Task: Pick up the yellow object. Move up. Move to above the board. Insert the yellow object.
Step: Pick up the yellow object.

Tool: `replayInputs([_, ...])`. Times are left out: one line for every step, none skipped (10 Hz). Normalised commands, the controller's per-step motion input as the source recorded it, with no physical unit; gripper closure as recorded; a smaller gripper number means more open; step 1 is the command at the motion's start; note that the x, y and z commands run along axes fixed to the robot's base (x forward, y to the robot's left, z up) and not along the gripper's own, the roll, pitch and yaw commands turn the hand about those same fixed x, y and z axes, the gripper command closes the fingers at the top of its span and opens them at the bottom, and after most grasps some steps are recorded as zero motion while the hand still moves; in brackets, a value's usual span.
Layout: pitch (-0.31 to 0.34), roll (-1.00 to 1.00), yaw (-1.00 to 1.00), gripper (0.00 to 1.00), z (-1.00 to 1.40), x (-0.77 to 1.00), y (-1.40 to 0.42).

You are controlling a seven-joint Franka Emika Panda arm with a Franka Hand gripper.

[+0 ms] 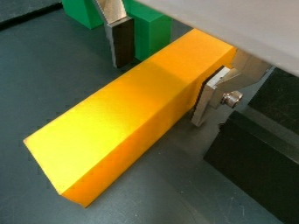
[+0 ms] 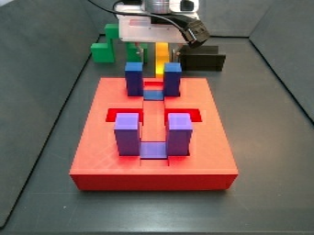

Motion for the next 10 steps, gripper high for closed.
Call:
replayInputs([0.0, 0.0, 0.0, 1.0, 0.0, 0.0, 0.0])
replayInputs([0.0, 0.0, 0.0, 1.0, 0.0, 0.0, 0.0])
replayInputs([0.0, 0.0, 0.0, 1.0, 0.0, 0.0, 0.0])
replayInputs([0.0, 0.0, 0.0, 1.0, 0.0, 0.0, 0.0])
replayInputs([0.0, 0.0, 0.0, 1.0, 0.0, 0.0, 0.0])
replayInputs([0.0, 0.0, 0.0, 1.0, 0.0, 0.0, 0.0])
replayInputs([0.0, 0.0, 0.0, 1.0, 0.0, 0.0, 0.0])
replayInputs([0.0, 0.0, 0.0, 1.0, 0.0, 0.0, 0.0])
replayInputs([0.0, 0.0, 0.0, 1.0, 0.0, 0.0, 0.0])
replayInputs([0.0, 0.0, 0.0, 1.0, 0.0, 0.0, 0.0])
